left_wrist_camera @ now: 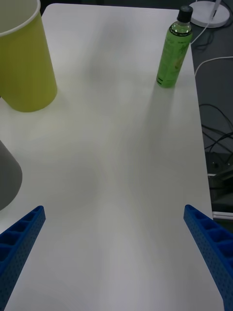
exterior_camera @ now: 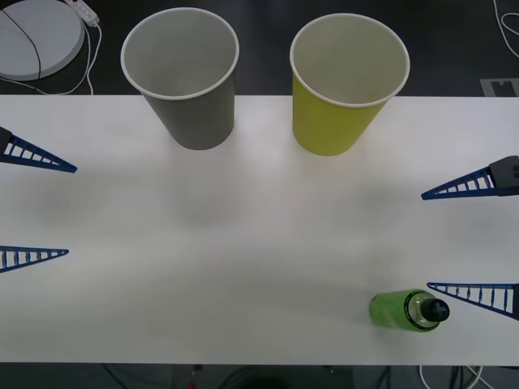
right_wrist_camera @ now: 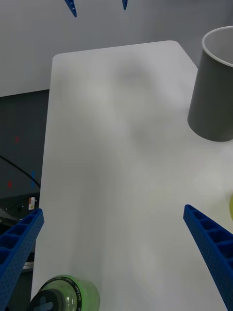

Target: Put the can into the green bin and the plastic bottle into the gray bin

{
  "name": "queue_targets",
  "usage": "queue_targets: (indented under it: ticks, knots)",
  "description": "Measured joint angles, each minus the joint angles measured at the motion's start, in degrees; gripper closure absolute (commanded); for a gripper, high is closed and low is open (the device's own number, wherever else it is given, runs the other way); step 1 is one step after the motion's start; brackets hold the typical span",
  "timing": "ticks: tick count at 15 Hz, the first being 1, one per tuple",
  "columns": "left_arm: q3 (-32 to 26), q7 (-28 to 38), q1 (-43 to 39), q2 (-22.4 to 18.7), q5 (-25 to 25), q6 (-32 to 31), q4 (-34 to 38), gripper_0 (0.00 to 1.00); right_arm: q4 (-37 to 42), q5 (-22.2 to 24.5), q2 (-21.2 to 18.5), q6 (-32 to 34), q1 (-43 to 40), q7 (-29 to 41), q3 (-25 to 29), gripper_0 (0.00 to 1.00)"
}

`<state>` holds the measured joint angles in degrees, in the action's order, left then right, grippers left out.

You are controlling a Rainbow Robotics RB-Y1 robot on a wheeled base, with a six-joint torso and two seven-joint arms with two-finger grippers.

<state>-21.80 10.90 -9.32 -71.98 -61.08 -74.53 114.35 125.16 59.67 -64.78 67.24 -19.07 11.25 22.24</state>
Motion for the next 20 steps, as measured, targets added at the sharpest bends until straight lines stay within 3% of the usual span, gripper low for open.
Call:
queue_targets:
  ticks: [6,8,11,20]
  knots:
    - [0.0,0.0,0.0,0.0,0.0,0.0,0.0,0.0,-0.36,-0.02,1.04,-0.09,-0.41,0.0,-0.31,0.0]
    - [0.0,0.0,0.0,0.0,0.0,0.0,0.0,0.0,-2.19,-1.31,3.57,-0.3,-1.04,-0.52,-0.44,0.0]
    - [0.0,0.0,0.0,0.0,0.0,0.0,0.0,0.0,-3.47,-4.15,3.87,-0.43,-1.74,-1.77,-0.46,0.0]
    - [0.0,0.0,0.0,0.0,0.0,0.0,0.0,0.0,-7.11,-16.03,3.65,-4.76,-15.37,-20.58,1.31,0.0]
